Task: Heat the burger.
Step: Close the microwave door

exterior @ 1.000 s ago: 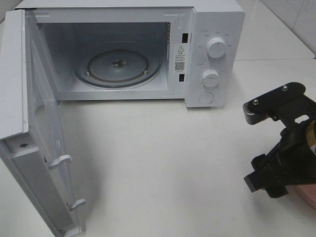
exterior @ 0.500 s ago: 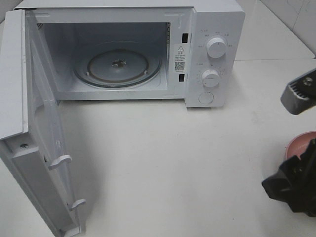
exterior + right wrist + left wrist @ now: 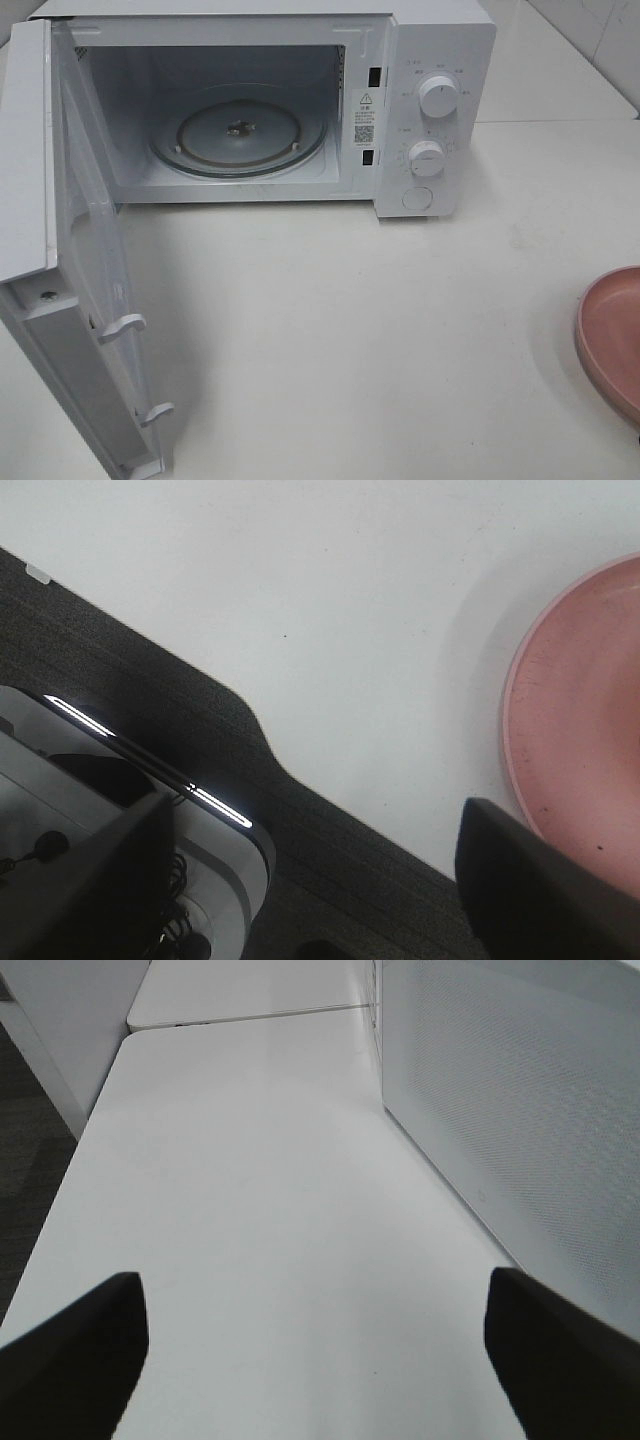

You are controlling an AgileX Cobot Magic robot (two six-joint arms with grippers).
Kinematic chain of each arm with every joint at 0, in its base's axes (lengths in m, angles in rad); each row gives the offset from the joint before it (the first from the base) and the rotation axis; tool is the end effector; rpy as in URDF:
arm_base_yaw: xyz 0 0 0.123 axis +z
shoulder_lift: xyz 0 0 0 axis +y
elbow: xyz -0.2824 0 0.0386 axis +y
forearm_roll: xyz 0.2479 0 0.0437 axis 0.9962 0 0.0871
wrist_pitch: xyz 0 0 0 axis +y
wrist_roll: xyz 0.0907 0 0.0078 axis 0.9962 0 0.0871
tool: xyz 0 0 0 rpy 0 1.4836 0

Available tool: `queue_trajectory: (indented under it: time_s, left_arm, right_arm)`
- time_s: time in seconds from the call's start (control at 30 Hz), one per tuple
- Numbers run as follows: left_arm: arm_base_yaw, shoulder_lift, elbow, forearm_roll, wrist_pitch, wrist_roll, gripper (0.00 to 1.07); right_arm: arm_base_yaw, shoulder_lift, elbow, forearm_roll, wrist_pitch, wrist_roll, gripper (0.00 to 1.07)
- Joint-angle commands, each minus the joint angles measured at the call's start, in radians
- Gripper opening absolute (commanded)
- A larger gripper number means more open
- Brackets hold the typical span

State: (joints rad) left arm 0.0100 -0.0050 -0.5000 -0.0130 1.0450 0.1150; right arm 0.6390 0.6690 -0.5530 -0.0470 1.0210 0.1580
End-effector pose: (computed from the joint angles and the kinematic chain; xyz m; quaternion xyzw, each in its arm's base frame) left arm -0.0050 -0.0011 0.2784 0.0447 0.8466 0.0266 0.5297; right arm 0.0816 0.0561 0.2642 -0.2366 0.9366 0.0792 0.2461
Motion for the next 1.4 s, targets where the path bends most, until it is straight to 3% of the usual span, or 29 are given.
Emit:
queue_trajectory:
  time_s: [0.03, 0.23, 0.4, 0.5, 0.57, 0.83, 1.1, 1.4]
  left_arm:
    - [0.003, -0.021, 0.004, 0.001, -0.008, -0.007, 0.84]
    - [0.003, -0.021, 0.004, 0.001, -0.008, -0.007, 0.84]
    - [0.003, -0.021, 0.004, 0.001, -0.008, -0.007, 0.84]
    - [0.003, -0.021, 0.004, 0.001, -0.008, -0.007, 0.84]
    - [0.003, -0.021, 0.004, 0.001, -0.008, -0.007, 0.84]
    - [0.003, -0.021, 0.004, 0.001, -0.008, -0.007, 0.84]
    - [0.003, -0.021, 0.004, 0.001, -0.008, -0.007, 0.84]
    - [0.003, -0.02, 0.004, 0.001, -0.008, -0.007, 0.84]
  right_arm:
    - [-0.006, -0.1, 0.002, -0.002, 0.014, -0.012, 0.76]
    - [-0.056, -0.203, 0.032, 0.006, 0.008, -0.027, 0.76]
    - [-0.22, -0.347, 0.037, 0.078, 0.013, -0.11, 0.76]
    - [-0.242, -0.369, 0.037, 0.078, 0.013, -0.129, 0.76]
    - [-0.321, -0.449, 0.037, 0.077, 0.012, -0.166, 0.76]
    - [-0.445, -0.593, 0.044, 0.078, 0.015, -0.158, 0.76]
    - [-0.513, -0.7, 0.044, 0.078, 0.015, -0.158, 0.75]
    - [-0.517, -0.699, 0.044, 0.078, 0.015, -0.158, 0.75]
